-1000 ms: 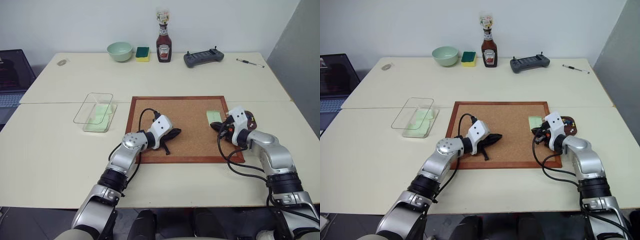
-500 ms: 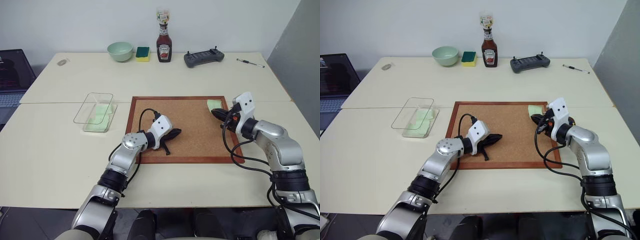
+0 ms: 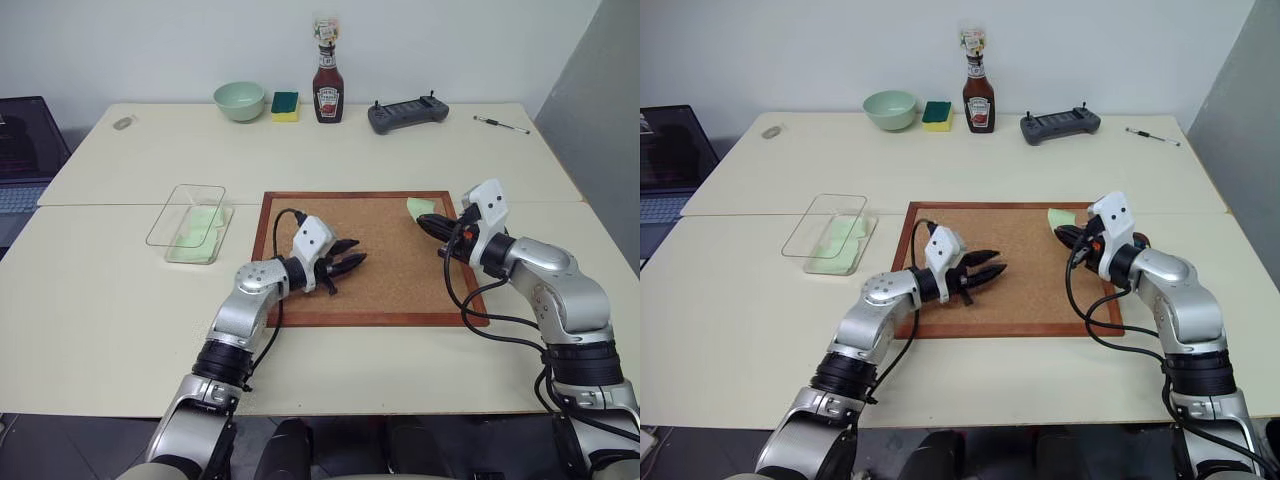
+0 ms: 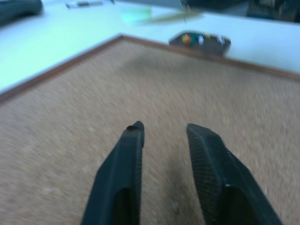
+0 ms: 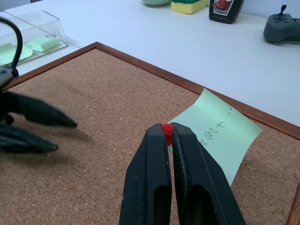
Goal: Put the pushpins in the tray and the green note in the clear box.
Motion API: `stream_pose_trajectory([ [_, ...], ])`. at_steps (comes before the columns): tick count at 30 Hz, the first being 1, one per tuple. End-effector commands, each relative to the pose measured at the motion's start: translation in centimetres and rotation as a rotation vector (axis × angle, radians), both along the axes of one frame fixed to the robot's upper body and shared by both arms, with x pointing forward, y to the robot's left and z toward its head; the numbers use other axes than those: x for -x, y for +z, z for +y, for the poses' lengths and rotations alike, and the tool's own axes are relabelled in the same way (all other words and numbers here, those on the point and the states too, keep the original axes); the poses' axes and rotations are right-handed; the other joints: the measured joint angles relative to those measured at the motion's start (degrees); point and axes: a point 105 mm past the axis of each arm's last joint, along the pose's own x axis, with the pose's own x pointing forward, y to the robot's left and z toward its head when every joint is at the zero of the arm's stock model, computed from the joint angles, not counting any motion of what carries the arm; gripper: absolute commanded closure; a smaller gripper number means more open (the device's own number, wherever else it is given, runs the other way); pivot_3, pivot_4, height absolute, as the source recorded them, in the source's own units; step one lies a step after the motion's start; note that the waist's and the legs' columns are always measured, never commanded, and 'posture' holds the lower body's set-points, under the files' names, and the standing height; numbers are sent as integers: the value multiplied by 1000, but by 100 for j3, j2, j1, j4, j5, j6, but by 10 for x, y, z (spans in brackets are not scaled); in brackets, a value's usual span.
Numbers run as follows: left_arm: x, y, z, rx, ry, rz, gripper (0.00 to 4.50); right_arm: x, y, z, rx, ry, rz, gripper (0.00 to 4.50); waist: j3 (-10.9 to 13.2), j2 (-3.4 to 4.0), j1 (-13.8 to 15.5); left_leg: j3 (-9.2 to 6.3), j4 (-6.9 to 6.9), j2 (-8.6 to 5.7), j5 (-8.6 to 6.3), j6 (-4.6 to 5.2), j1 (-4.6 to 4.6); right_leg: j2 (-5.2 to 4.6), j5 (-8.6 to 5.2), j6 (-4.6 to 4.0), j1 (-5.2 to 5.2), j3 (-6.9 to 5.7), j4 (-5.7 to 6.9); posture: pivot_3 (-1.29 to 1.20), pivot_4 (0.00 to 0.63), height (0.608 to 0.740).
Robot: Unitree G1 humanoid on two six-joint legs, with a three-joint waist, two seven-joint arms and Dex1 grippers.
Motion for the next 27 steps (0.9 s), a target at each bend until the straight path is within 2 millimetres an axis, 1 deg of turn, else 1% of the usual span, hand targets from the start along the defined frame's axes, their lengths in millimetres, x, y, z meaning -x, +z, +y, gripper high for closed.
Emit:
stream_pose_trajectory([
  [1, 2, 26, 3, 83, 20, -32, 2057, 6, 12, 7, -1, 33, -59, 4500, 0, 0, 2, 0, 0, 0, 0, 0, -1, 0, 0, 0, 0, 0, 0, 0, 150, 740],
  [6, 3, 31, 0, 125, 32, 39, 1170, 8, 15, 10, 20, 46, -99, 4500, 1, -1, 1, 0, 0, 0, 0, 0, -1, 0, 0, 0, 0, 0, 0, 0, 150, 740],
  [10, 3, 32, -12, 118, 14, 111, 377, 12, 21, 15, 42, 66, -168, 4500, 2, -3, 0, 0, 0, 0, 0, 0, 0, 0, 0, 0, 0, 0, 0, 0, 150, 740],
  [12, -2, 35, -16, 138, 50, 136, 15, 15, 22, 18, 71, 81, -196, 4500, 3, -5, 3, -1, 0, -1, 0, 0, -1, 1, 0, 0, 0, -2, 0, 0, 150, 740],
  [14, -9, 38, -17, 176, 91, 182, 15, 17, 23, 20, 96, 93, -224, 4500, 5, -9, 5, -1, 1, -1, 0, 0, -3, 0, 0, 1, 0, -2, -2, 0, 150, 740],
  [17, -17, 43, -23, 256, 111, 297, 15, 24, 25, 26, 152, 124, -289, 4500, 8, -12, 6, -2, 3, -1, 0, -1, -4, 0, 0, 1, 1, -3, -3, 0, 150, 740],
  [19, -21, 49, -25, 324, 119, 359, 15, 27, 24, 30, 184, 143, -319, 4500, 8, -14, 1, -4, 2, -1, 0, -1, -5, 0, -1, 1, 0, -6, -3, 0, 150, 740],
  [24, -25, 62, -27, 430, 102, 449, 15, 33, 18, 36, 241, 180, -347, 4500, 11, -19, -27, -3, 2, 0, 1, -2, -4, 1, -1, 2, -1, -5, -2, 0, 150, 740],
  [27, -24, 62, -30, 470, 79, 526, 15, 35, 18, 39, 264, 198, -370, 4500, 13, -22, -19, -4, 3, 0, 1, -2, -5, 0, -1, 2, -1, -6, -2, 0, 150, 740],
])
